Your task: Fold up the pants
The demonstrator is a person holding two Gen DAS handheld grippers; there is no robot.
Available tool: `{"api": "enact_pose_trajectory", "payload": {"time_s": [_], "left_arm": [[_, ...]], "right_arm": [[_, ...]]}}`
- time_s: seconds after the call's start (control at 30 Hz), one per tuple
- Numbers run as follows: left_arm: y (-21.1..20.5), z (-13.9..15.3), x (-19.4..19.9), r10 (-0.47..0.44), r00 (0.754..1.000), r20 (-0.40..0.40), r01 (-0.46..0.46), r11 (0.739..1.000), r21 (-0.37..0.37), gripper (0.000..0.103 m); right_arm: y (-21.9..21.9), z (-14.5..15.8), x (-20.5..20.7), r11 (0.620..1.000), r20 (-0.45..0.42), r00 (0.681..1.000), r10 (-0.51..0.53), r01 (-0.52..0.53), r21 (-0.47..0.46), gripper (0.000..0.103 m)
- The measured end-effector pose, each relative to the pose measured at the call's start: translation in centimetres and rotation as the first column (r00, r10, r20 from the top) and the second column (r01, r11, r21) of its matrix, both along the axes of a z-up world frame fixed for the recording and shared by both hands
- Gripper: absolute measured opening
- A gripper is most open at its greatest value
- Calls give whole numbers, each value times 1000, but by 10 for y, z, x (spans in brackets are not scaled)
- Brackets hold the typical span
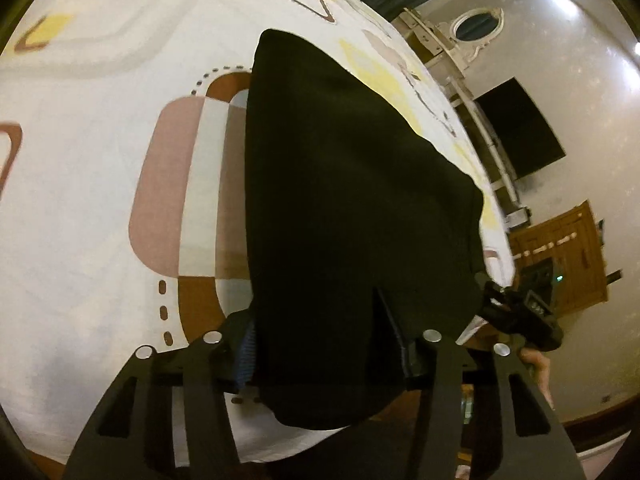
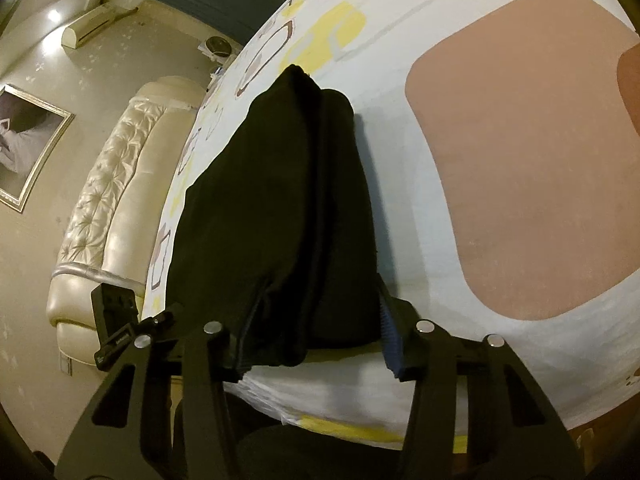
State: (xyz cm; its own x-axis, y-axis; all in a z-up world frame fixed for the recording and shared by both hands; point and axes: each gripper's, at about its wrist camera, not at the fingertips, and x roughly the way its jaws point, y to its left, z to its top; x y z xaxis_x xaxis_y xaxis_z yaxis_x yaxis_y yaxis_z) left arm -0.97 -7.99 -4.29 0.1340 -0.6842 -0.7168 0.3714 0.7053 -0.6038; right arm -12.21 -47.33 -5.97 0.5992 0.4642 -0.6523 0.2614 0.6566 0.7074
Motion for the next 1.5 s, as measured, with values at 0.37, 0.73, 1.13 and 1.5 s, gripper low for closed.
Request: {"api": "enact_pose_trajectory", "payload": {"time_s": [0.37, 0.73, 1.13, 1.5], "left_arm": [[-5, 17, -11, -4, 991, 134, -11, 994, 108, 41], [10, 23, -11, 20, 988, 155, -41, 990, 132, 40], [37, 30, -17, 76, 984, 162, -101, 983, 152, 40], [34, 21, -17, 90, 984, 157, -113, 983, 144, 42]], "right_arm": [[9, 5, -1, 1000, 7, 1000, -24, 24, -12, 45], [17, 2, 4, 1000, 9, 1000, 0, 0, -2, 45], [42, 2, 17, 998, 15, 998, 61, -61, 12, 45], [37, -8, 15, 997, 16, 998, 66, -66, 50, 45]]}}
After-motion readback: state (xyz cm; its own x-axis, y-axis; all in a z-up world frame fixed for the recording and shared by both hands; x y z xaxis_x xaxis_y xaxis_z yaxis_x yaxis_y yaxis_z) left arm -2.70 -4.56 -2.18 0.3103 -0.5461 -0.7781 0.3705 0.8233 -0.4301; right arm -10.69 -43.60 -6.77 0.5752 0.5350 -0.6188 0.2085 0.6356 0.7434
